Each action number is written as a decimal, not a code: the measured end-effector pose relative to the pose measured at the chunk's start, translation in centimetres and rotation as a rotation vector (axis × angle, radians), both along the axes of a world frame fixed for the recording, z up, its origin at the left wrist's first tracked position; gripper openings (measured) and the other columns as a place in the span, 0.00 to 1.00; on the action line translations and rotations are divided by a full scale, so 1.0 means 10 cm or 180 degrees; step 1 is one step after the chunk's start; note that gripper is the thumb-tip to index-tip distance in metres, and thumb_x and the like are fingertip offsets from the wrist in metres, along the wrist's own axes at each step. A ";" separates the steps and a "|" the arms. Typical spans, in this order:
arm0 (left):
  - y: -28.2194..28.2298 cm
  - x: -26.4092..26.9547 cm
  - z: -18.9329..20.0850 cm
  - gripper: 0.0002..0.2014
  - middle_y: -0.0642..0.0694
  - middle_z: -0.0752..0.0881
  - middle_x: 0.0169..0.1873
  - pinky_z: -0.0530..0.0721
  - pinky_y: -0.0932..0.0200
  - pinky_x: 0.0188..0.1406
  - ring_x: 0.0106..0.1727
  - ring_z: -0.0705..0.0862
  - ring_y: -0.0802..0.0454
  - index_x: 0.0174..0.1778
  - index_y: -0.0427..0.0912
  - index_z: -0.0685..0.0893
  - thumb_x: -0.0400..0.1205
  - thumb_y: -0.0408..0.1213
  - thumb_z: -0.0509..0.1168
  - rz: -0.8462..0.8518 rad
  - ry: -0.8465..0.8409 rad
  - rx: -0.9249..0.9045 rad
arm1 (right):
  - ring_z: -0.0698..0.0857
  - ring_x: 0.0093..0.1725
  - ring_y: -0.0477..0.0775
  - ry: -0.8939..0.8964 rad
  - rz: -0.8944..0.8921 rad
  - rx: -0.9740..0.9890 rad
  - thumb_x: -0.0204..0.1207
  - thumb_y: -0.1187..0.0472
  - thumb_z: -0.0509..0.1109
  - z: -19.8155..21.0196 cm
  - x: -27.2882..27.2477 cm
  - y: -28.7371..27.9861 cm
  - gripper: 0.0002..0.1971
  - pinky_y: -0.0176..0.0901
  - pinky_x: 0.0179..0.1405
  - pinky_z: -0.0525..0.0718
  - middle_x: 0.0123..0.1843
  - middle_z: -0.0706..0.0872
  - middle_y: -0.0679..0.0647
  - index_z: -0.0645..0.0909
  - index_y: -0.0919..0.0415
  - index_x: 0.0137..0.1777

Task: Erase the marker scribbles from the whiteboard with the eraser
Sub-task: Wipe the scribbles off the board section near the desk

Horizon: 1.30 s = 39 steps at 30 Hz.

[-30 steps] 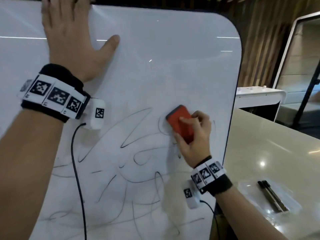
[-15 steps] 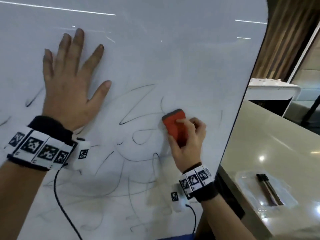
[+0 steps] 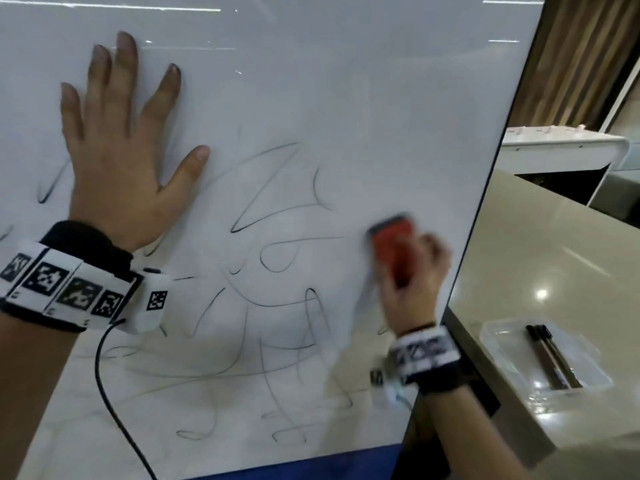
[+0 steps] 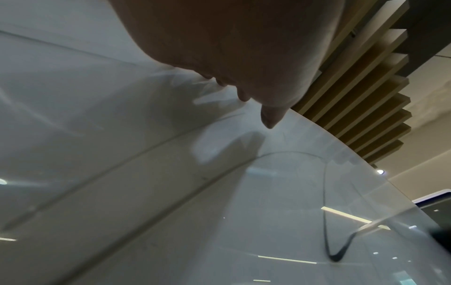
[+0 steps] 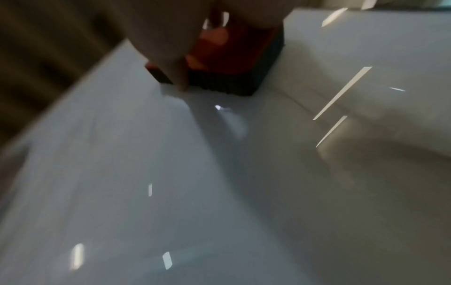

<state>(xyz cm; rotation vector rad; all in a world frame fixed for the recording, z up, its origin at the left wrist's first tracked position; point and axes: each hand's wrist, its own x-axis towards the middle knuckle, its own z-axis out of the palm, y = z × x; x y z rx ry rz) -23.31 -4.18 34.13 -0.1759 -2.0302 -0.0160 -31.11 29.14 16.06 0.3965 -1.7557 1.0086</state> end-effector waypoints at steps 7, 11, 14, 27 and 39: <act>0.06 -0.02 -0.02 0.34 0.30 0.53 0.90 0.49 0.20 0.85 0.91 0.51 0.29 0.92 0.49 0.58 0.92 0.58 0.55 0.0003 0.0041 0.0118 | 0.74 0.66 0.60 0.0188 0.0036 -0.0092 0.73 0.62 0.78 0.39 0.02 -0.25 0.24 0.49 0.72 0.74 0.70 0.73 0.65 0.80 0.55 0.69; 0.05 -0.05 -0.02 0.34 0.33 0.52 0.91 0.45 0.24 0.86 0.92 0.50 0.31 0.92 0.49 0.58 0.91 0.57 0.56 0.0025 0.0085 0.0144 | 0.76 0.62 0.64 0.0227 0.0380 0.2096 0.76 0.57 0.73 -0.50 0.25 -0.50 0.19 0.64 0.58 0.82 0.70 0.73 0.57 0.76 0.43 0.66; 0.04 -0.04 -0.04 0.33 0.36 0.51 0.92 0.42 0.29 0.87 0.93 0.48 0.35 0.92 0.50 0.58 0.91 0.56 0.57 0.0082 0.0050 0.0143 | 0.76 0.62 0.65 0.0489 0.0428 0.2157 0.72 0.60 0.77 0.23 0.14 -0.43 0.23 0.61 0.61 0.80 0.69 0.76 0.56 0.78 0.41 0.66; -0.14 0.08 0.05 0.27 0.43 0.52 0.92 0.42 0.26 0.87 0.93 0.50 0.42 0.90 0.53 0.62 0.92 0.39 0.53 -0.0041 -0.0116 -0.0047 | 0.79 0.63 0.68 0.0760 0.0108 0.1041 0.74 0.62 0.80 1.15 0.06 -0.88 0.19 0.58 0.69 0.75 0.69 0.80 0.64 0.90 0.51 0.65; -0.19 0.22 0.13 0.27 0.44 0.50 0.93 0.38 0.30 0.87 0.93 0.48 0.45 0.90 0.53 0.63 0.94 0.53 0.47 -0.0246 -0.0472 -0.0119 | 0.77 0.61 0.66 0.0648 0.0226 0.2388 0.68 0.68 0.84 -0.12 0.26 -0.78 0.27 0.62 0.62 0.79 0.69 0.76 0.57 0.82 0.42 0.61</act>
